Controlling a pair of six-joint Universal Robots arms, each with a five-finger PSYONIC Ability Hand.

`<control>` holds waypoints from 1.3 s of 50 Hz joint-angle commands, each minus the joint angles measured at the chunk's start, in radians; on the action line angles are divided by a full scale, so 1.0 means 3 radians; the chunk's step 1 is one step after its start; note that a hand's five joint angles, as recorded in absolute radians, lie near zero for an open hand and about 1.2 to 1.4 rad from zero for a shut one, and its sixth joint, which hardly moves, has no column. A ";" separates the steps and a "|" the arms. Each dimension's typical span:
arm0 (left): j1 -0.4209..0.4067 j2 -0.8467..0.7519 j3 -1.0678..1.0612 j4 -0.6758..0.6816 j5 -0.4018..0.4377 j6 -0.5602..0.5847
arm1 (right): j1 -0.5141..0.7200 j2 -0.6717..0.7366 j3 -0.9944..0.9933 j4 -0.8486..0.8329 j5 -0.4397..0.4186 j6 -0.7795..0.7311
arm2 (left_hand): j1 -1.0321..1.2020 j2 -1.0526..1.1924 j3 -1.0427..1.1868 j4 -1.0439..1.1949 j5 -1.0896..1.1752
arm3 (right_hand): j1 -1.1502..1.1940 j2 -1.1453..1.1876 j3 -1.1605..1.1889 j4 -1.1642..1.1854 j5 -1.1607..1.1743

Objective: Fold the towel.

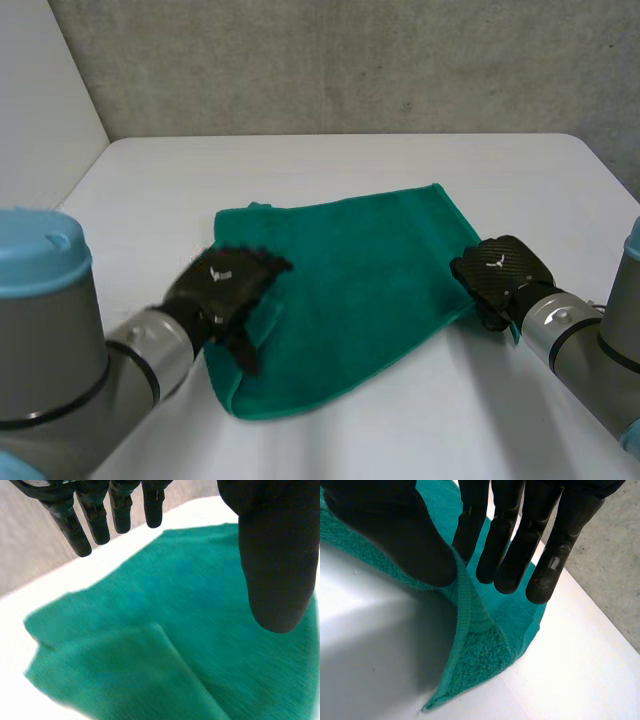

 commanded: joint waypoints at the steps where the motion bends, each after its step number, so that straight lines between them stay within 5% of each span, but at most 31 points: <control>1: 0.0131 -0.0384 0.0442 0.0073 0.0092 0.0714 | 0.0002 -0.0002 0.0010 -0.0019 -0.0006 0.0000 | 0.0173 0.0117 0.0099 0.0133 0.0069 | 0.1408 0.0750 0.0708 0.0678 0.0756; 11: 0.0146 -0.1131 0.0927 -0.0264 0.0307 0.1809 | 0.0002 -0.0012 0.0041 -0.0019 -0.0006 -0.0005 | 0.0731 0.0676 0.0658 0.0692 0.0627 | 0.1408 0.0750 0.0708 0.0678 0.0756; 21: 0.0152 -0.1443 0.1245 -0.0443 0.0307 0.1820 | 0.0002 -0.0017 0.0077 -0.0085 -0.0021 -0.0010 | 0.0731 0.0676 0.0658 0.0692 0.0627 | 0.1408 0.0750 0.0708 0.0678 0.0756; 29: 0.0157 -0.1561 0.1394 -0.0556 0.0292 0.1810 | -0.0003 -0.0017 0.0077 -0.0095 -0.0016 -0.0031 | 0.1700 0.1644 0.1626 0.1660 0.1596 | 0.1408 0.0750 0.0708 0.0678 0.0756; 38: 0.0223 -0.1597 0.1404 -0.0576 0.0174 0.1815 | -0.0049 -0.0012 0.0077 -0.0095 -0.0016 -0.0051 | 0.1768 0.1713 0.1695 0.1729 0.1664 | 0.1408 0.0750 0.0708 0.0678 0.0756; 41: 0.0254 -0.1592 0.1404 -0.0576 0.0154 0.1810 | -0.0049 -0.0017 0.0071 -0.0100 -0.0016 -0.0056 | 0.2489 0.2434 0.2416 0.2450 0.2385 | 0.1408 0.0750 0.0708 0.0678 0.0756; 44: 0.0310 -0.1541 0.1389 -0.0581 0.0118 0.1810 | -0.0054 -0.0017 0.0071 -0.0095 -0.0016 -0.0057 | 0.4015 0.3960 0.3942 0.3976 0.3911 | 0.1408 0.0750 0.0708 0.0678 0.0756; 65: 0.0550 -0.0529 0.0489 -0.0489 -0.0061 0.1723 | -0.0136 -0.0022 -0.0005 -0.0044 0.0030 -0.0062 | 0.4018 0.3963 0.3945 0.3979 0.3914 | 0.1408 0.0750 0.0708 0.0678 0.0756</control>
